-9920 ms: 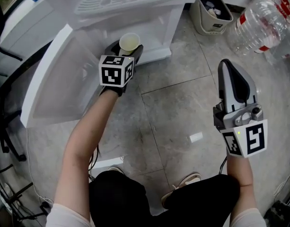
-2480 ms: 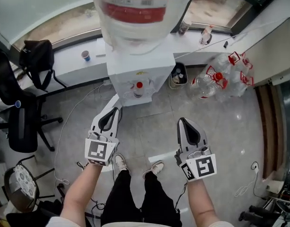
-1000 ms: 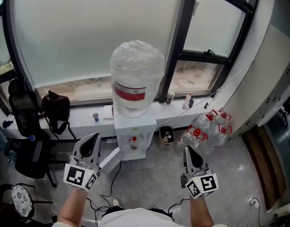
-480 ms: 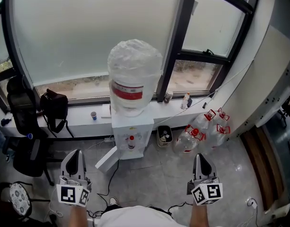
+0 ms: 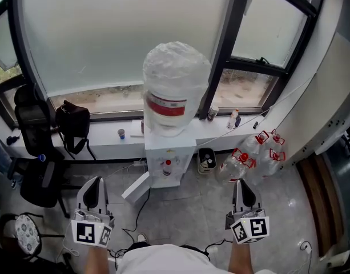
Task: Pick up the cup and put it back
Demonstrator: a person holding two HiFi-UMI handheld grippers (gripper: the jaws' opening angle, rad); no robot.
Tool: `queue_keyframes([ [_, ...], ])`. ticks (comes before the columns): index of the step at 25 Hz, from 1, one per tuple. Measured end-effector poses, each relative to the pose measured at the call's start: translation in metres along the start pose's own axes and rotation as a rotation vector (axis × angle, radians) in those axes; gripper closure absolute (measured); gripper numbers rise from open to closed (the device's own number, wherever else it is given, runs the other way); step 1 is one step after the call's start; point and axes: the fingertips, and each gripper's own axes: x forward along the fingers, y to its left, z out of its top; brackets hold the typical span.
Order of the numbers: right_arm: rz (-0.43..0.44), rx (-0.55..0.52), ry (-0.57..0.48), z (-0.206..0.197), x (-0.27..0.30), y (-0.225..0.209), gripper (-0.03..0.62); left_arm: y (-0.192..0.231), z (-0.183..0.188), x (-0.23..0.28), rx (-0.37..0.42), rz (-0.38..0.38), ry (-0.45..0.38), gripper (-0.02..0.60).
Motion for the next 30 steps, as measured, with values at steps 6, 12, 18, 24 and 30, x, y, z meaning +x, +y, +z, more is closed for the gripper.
queue_keyframes([
  [6,0.019,-0.004,-0.008,0.001,0.017,0.029,0.574,0.019,-0.002,0.004,-0.010,-0.021,-0.001,0.558],
  [12,0.025,-0.037,-0.003,0.004,0.026,0.058,0.574,0.034,-0.008,0.009,-0.032,-0.058,-0.005,0.558],
  [18,0.018,-0.054,-0.002,0.005,0.027,0.077,0.574,0.045,-0.014,0.011,-0.055,-0.090,-0.006,0.558],
  [24,0.017,-0.077,0.008,0.006,0.032,0.098,0.574,0.057,-0.019,0.015,-0.069,-0.125,0.002,0.558],
  [30,0.025,-0.067,0.012,0.004,0.035,0.117,0.574,0.069,-0.026,0.013,-0.081,-0.138,0.013,0.558],
])
